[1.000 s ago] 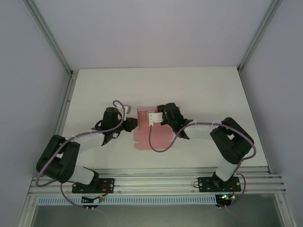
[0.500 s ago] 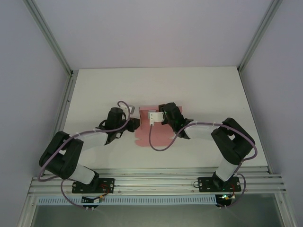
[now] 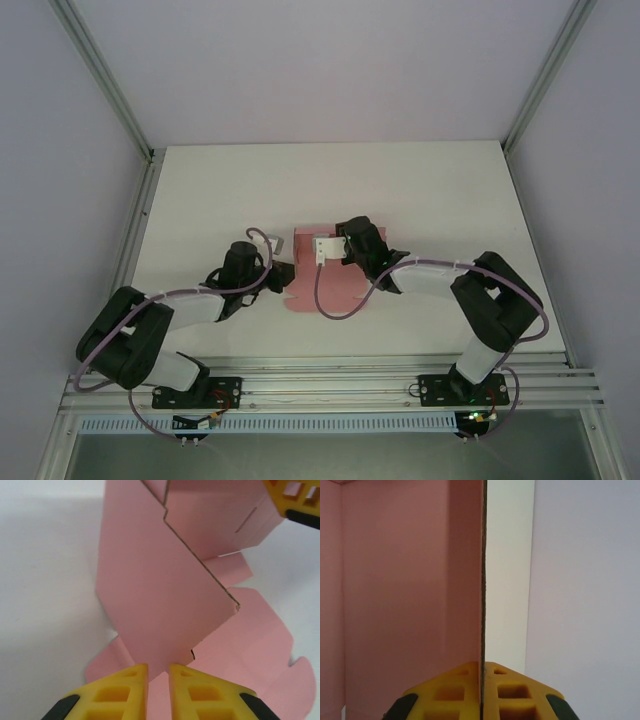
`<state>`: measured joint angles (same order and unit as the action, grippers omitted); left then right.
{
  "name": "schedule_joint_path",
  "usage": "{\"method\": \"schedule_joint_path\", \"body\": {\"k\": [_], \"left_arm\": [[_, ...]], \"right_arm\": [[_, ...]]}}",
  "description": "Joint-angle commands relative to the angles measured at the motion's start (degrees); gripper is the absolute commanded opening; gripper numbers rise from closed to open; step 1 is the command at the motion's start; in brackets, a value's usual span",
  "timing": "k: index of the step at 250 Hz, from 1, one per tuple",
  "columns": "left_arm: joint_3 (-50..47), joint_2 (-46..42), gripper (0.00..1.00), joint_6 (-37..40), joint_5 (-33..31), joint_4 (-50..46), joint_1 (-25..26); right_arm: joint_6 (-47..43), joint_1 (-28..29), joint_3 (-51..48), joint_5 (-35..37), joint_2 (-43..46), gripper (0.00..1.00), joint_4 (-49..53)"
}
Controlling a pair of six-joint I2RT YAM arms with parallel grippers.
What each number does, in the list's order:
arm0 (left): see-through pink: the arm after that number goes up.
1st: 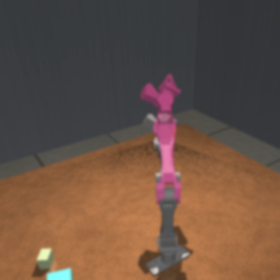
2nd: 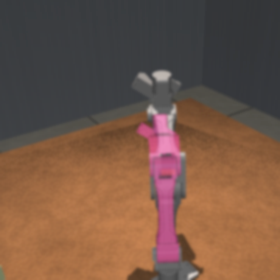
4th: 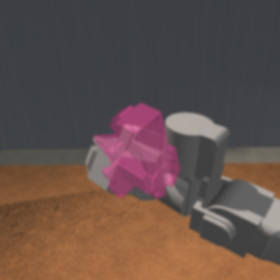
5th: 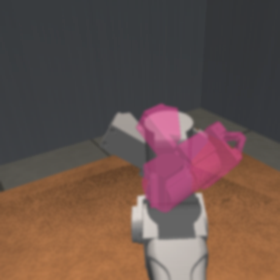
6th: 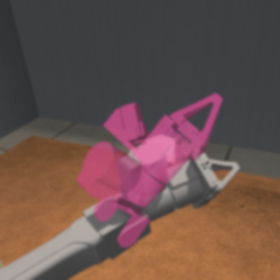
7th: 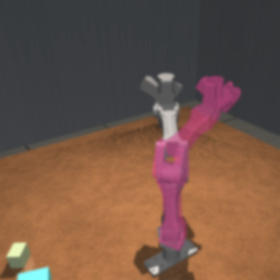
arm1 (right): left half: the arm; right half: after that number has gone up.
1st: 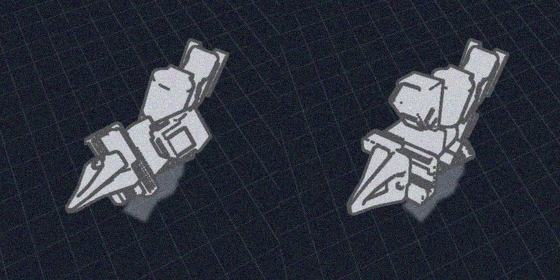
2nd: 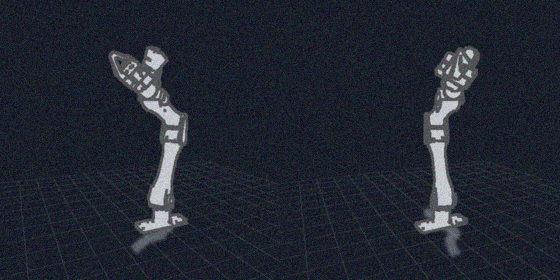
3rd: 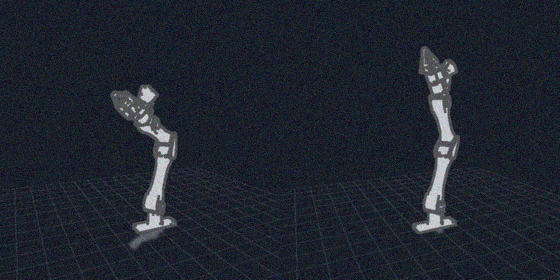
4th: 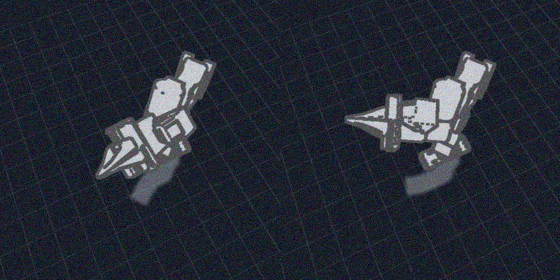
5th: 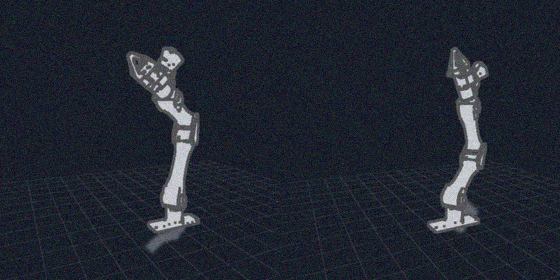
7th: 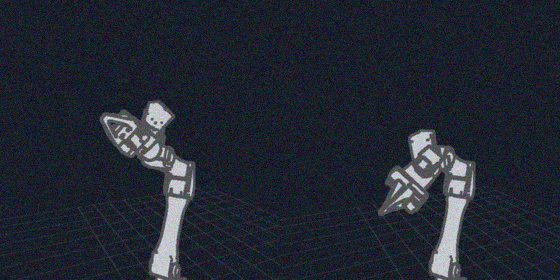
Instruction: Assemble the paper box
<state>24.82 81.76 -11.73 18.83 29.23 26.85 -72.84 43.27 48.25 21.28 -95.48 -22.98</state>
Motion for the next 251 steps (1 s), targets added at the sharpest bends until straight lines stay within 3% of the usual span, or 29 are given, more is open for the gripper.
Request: {"method": "schedule_joint_path", "body": {"k": [1, 31, 129, 180, 251], "left_arm": [[2.3, 2.4, 0.18, -0.1, 6.3, 5.5, 0.0], [6.1, 6.0, 0.18, 1.2, 8.9, 3.9, 0.0], [9.0, 9.6, 0.24, -0.8, -1.0, 9.4, -0.2], [7.3, 11.1, 0.25, -4.8, -7.4, 17.7, -0.3], [11.6, 15.4, 0.30, -2.2, -3.3, 19.6, -0.3]], "right_arm": [[0.9, 0.9, 1.1, 0.3, 0.9, 0.00, 3.5], [2.5, 1.2, 1.8, 0.1, 1.1, 0.00, 5.8], [6.1, 2.3, 2.7, -0.4, 1.4, 0.00, 12.6], [6.5, 3.9, 2.0, 1.9, 0.1, 0.00, 14.4], [9.6, 5.3, 3.8, 0.1, -1.8, 0.00, 18.8]]}}
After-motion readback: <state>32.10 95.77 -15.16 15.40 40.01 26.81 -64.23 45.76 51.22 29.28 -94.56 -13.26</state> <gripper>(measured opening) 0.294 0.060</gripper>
